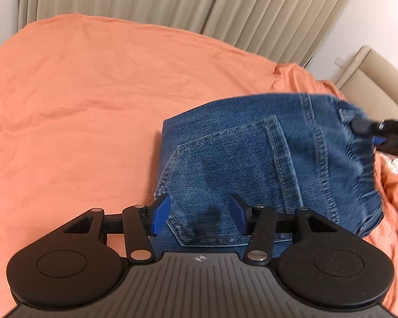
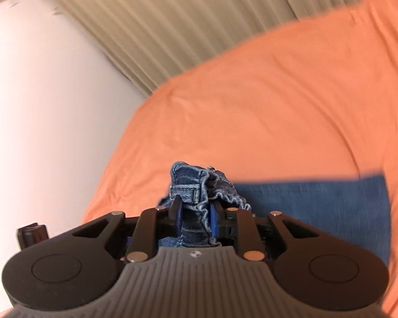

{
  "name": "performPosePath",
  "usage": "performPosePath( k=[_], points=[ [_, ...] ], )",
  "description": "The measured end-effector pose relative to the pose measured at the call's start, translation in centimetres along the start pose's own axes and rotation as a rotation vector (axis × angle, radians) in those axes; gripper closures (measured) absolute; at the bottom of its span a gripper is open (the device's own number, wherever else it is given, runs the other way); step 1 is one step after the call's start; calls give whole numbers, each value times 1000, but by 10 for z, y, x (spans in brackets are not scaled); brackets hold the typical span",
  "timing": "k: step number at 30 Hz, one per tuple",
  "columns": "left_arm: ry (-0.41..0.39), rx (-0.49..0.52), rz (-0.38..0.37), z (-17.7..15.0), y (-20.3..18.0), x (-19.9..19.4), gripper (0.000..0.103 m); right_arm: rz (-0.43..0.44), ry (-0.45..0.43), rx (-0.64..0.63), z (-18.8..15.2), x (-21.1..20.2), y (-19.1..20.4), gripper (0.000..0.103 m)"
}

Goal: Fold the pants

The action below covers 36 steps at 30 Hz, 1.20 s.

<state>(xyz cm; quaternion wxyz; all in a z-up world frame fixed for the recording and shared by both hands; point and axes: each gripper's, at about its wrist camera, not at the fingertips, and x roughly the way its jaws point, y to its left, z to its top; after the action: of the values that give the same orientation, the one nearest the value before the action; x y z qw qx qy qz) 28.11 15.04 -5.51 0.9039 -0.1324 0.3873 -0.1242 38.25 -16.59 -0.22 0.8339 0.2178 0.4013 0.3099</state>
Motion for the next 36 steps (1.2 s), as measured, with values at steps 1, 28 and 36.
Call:
performPosePath(
  k=[1,28,36],
  points=[
    [-6,0,-8,3,-3,-1,44,-20,-9,-28,7,-6,10,87],
    [145,114,92,1,-19,109,52,-455,45,216,-25,24,-189,55],
    [81,173,95,-12,-31,43,52,-393,-60,58,-59,-34,-132,64]
  ],
)
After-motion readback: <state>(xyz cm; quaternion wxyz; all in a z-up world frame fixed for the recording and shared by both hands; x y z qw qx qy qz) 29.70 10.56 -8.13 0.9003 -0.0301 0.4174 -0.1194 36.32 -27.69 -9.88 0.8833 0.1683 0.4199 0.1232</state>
